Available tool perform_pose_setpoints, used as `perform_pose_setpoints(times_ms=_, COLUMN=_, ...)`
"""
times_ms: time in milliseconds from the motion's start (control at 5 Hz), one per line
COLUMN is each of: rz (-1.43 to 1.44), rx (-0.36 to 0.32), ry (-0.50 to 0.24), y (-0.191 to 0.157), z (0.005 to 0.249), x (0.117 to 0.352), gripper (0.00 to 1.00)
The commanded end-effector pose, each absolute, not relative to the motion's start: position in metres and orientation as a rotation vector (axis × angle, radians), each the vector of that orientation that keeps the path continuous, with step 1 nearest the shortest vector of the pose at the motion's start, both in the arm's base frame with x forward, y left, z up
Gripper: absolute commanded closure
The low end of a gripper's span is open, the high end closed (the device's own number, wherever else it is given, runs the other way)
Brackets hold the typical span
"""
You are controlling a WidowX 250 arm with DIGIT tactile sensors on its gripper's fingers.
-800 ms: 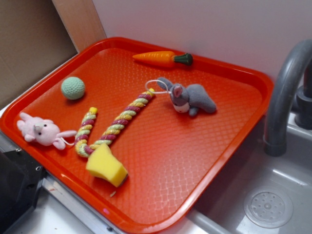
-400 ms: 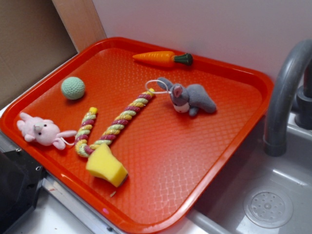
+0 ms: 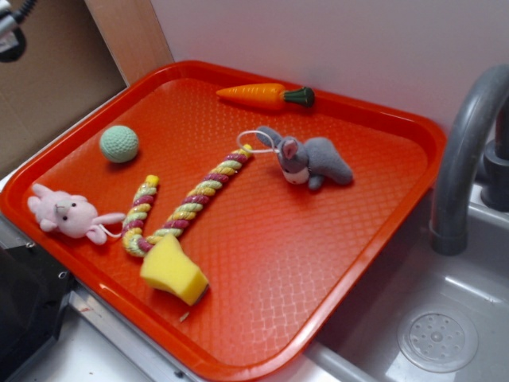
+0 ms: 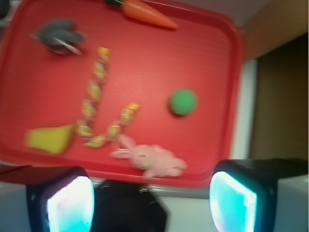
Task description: Grab the green ball.
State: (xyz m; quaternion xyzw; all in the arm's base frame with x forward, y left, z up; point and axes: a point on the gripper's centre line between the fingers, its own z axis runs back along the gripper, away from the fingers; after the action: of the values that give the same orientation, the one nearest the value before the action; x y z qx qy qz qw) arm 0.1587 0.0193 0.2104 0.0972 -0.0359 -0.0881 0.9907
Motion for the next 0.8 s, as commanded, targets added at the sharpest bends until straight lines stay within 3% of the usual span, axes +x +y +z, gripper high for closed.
perform_pose_setpoints(times_ms=0, rz=-0.363, rx=0.367, ry=-0.016, y=0.053, z=0.16, x=0.193, gripper=0.0)
perform_pose_setpoints(times_ms=600, rz=-0.449, rx=0.374, ry=0.129, y=0.074, z=0.076, x=0.223, gripper=0.0)
